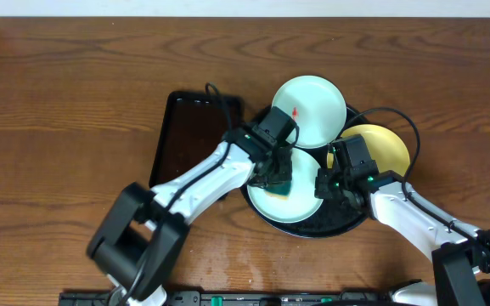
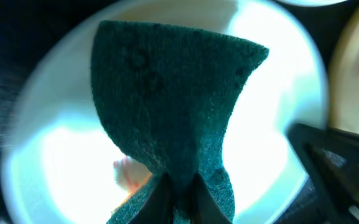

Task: Clean dirty plates on tray and stack at the side
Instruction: 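Scrub the lower pale green plate with the sponge in left gripper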

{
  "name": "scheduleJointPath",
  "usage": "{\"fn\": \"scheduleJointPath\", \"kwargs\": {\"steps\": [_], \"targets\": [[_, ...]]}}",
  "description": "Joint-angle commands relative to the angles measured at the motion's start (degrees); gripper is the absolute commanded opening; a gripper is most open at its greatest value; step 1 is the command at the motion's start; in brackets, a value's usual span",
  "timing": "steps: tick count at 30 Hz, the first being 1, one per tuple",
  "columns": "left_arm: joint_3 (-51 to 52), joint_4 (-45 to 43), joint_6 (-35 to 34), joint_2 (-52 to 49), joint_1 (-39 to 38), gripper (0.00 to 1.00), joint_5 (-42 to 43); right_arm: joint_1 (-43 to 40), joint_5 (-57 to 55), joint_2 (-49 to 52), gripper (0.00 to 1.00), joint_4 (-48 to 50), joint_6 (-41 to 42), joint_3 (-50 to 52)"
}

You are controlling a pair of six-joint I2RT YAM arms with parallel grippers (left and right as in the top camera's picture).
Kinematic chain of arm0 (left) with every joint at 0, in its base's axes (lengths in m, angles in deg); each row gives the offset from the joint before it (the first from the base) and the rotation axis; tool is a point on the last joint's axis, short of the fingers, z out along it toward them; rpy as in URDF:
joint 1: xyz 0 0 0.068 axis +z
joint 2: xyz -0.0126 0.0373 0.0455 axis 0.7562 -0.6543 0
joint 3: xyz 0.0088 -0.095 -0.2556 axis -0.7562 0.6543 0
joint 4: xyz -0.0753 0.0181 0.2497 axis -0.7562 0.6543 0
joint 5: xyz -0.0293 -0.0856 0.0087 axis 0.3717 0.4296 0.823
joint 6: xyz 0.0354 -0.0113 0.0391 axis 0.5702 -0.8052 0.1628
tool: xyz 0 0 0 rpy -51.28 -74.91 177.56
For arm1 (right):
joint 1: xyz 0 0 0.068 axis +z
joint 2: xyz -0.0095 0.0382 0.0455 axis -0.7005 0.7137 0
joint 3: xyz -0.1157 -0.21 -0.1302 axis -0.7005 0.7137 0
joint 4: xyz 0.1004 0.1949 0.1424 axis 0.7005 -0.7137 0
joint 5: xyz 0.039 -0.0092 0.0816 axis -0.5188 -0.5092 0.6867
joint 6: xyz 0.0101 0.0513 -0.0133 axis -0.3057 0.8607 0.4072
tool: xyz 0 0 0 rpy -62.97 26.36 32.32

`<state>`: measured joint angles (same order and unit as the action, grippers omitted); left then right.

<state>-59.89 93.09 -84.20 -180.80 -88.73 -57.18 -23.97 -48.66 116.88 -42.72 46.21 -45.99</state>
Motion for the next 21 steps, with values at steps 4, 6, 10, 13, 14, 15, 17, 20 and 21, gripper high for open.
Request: {"fn": "scheduleJointPath", "kwargs": {"steps": [4, 6, 10, 13, 14, 15, 17, 20, 21], "targets": [[-0.72, 0.55, -1.53, -6.08, 0.07, 0.07, 4.15, -0.24, -2.75, 1.70, 0.01, -0.46, -0.44, -0.11], [-0.72, 3.17, -1.05, -6.27, 0.20, 0.08, -0.63, -0.24, -2.75, 1.70, 0.01, -0.46, -0.44, -0.11], [-2.73, 12.87, -1.11, -5.20, 1.07, 0.07, -19.12, -0.26, -2.75, 1.70, 0.01, -0.61, -0.44, -0.11], [-4.31, 17.33, -1.11, -4.85, 1.22, 0.08, -27.61, -0.26, -2.75, 1.70, 0.01, -0.85, -0.42, -0.11], [-4.68, 18.36, -1.09, -4.79, 1.22, 0.07, -29.42, -0.26, -2.75, 1.70, 0.01, -0.94, -0.42, -0.11], [-4.76, 18.47, -1.07, -4.79, 1.20, 0.07, -30.45, -0.26, -2.75, 1.70, 0.01, -1.03, -0.42, -0.11], [-4.74, 17.64, -1.09, -4.87, 1.20, 0.07, -29.92, -0.26, -2.75, 1.70, 0.01, -1.05, -0.44, -0.11], [-4.66, 14.23, -1.09, -4.96, 1.01, 0.08, -24.24, -0.26, -2.75, 1.70, 0.01, -1.09, -0.44, -0.11], [-4.59, 12.63, -1.07, -4.98, 0.98, 0.07, -21.27, -0.26, -2.75, 1.70, 0.01, -1.07, -0.44, -0.11]]}}
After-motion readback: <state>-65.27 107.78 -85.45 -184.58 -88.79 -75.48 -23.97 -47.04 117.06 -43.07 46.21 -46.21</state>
